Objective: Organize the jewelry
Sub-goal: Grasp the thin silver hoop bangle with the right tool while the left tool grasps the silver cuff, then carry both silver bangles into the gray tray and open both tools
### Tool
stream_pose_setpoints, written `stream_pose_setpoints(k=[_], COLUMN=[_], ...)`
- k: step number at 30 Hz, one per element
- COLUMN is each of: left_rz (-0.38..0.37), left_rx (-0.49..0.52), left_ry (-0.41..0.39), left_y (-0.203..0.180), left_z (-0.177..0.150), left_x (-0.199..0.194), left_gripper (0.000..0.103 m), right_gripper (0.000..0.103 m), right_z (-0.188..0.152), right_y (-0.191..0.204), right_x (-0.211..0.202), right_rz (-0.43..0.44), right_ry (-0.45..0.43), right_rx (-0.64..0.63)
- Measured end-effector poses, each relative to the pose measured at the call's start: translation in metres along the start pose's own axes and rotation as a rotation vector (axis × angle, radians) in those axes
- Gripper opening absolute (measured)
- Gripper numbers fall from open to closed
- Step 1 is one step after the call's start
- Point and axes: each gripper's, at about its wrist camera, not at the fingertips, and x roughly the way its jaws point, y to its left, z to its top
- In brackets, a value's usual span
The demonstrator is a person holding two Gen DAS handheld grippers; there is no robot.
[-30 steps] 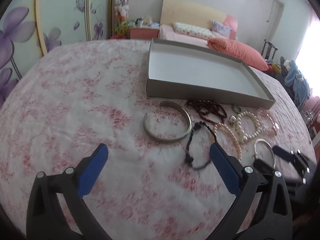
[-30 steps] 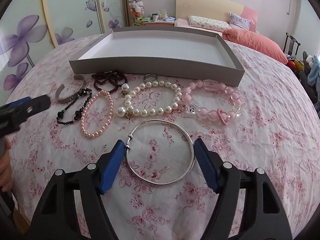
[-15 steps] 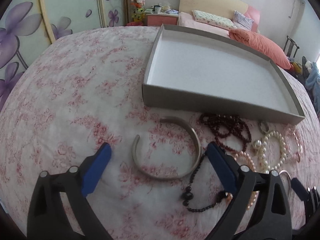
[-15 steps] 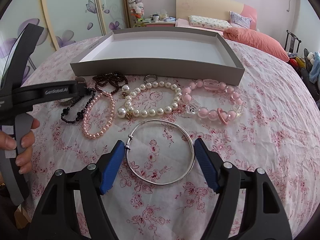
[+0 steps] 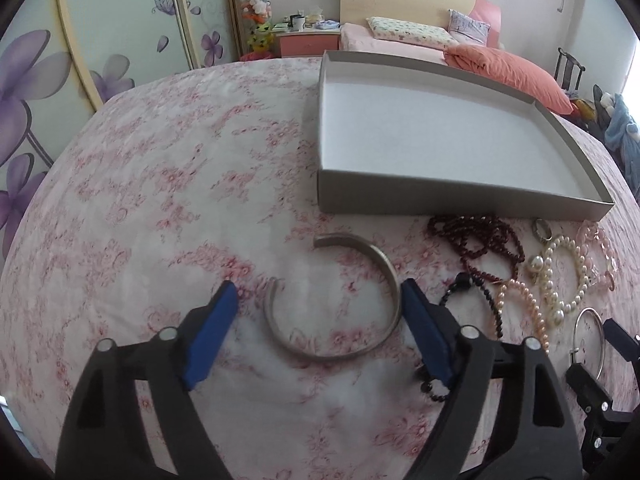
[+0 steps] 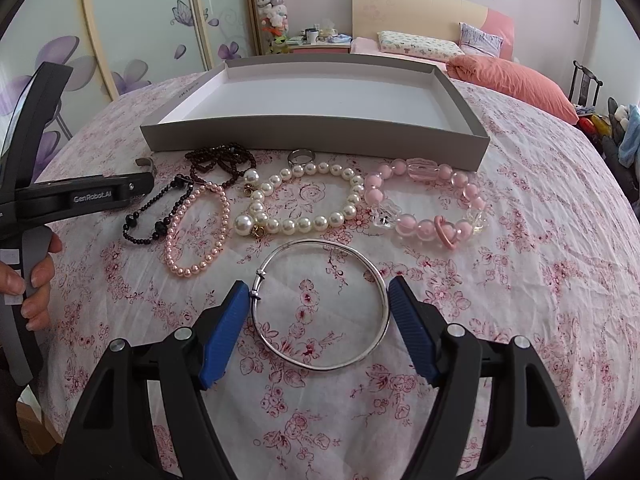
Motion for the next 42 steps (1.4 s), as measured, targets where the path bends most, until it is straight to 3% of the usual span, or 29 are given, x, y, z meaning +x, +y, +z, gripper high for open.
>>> stream_pose_setpoints(k=[5,9,22,30,38,42], left_rz=[0.002,0.0,-0.058,-0.089,-0.106,-0.121], left_rx=[-0.008,-0.003,0.005,0.028,0.052,0.065], left_ry=[-0.012,-0.033,-0.083,-0.181,-0.339,-0.393], left_y=[-0.003,-0.007,0.0,-0.004,-0.017,-0.026], left_z=[-0.002,-0.002,-0.014,-0.022,-0.018,-0.009], left_x=[-0.001,-0.003,-0.018,-0.048,-0.093,-0.106], left_gripper=[0.08,0.065,0.065,0.065,0.065,0.065], right_gripper=[0.072,0.072,0.071,0.071,0.071,0.071], right_z=[0.0,0.001,-0.006,-0.001,0.02,0.038], right_y=[0.0,0.002,-0.002,-0.01,-0.016,-0.023], right_x=[0.001,0.002,-0.005,-0.029,-0.074,-0.082], right_rz=[-0.004,-0.015,-0.019,-0.009,-0.061,-0.084], right_ry=[0.001,0.005,-0.022,-0.129,-0.351,-0.414], right_rx=[-0.003,-0.014,-0.008,0.04,0.055,0.071])
